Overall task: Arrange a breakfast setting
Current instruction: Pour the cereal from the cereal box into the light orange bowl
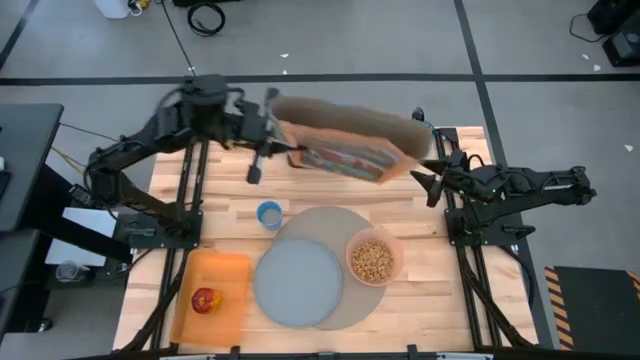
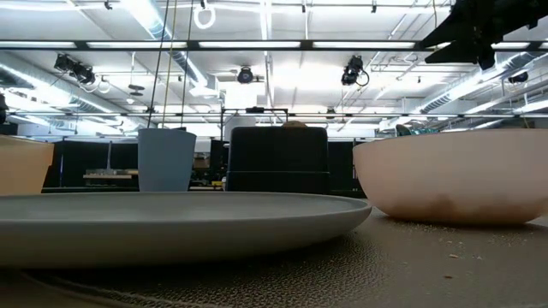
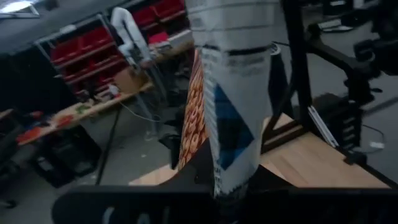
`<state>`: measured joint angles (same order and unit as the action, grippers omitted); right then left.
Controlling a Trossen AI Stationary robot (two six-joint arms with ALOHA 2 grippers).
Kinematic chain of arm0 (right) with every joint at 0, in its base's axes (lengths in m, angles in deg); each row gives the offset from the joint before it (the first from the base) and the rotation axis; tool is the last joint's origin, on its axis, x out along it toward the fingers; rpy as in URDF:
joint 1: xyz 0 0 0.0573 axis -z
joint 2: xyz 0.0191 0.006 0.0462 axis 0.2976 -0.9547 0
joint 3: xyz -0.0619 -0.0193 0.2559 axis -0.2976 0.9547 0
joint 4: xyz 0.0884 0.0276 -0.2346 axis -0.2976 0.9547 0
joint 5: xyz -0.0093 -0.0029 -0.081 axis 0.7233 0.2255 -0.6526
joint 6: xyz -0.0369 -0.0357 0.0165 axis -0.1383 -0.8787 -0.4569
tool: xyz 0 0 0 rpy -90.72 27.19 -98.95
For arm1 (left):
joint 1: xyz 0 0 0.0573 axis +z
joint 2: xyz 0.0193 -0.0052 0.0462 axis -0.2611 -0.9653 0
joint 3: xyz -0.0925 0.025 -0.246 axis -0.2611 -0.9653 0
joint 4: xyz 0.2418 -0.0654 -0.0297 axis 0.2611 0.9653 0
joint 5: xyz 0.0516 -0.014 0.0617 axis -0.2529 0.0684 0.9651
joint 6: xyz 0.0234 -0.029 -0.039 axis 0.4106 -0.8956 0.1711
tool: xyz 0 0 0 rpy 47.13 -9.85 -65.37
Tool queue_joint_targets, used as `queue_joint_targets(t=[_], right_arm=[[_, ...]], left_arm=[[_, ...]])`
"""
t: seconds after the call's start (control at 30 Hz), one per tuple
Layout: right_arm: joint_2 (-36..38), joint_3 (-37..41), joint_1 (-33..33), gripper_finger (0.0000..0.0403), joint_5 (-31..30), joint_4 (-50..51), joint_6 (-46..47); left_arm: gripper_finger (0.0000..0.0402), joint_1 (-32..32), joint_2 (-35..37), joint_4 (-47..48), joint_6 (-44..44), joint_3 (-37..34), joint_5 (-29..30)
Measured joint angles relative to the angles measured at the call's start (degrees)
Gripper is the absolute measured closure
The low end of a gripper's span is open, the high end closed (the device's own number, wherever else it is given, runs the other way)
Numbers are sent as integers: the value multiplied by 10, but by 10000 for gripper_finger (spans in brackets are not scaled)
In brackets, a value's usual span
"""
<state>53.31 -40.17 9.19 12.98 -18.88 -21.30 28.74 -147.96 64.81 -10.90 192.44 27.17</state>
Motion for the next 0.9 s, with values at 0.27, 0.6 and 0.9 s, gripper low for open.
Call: queue_joint_targets(t=[0.27, 0.6, 0.9], right_arm=[[0, 0, 0, 175, 6, 1, -1], [0, 0, 0, 175, 6, -1, -13], [0, 0, 0, 175, 6, 0, -20]], left_arm=[[390, 41, 58, 60, -2, 0, 16], [390, 71, 109, 116, -18, -56, 24], [390, 120, 179, 26, -31, -228, -7]])
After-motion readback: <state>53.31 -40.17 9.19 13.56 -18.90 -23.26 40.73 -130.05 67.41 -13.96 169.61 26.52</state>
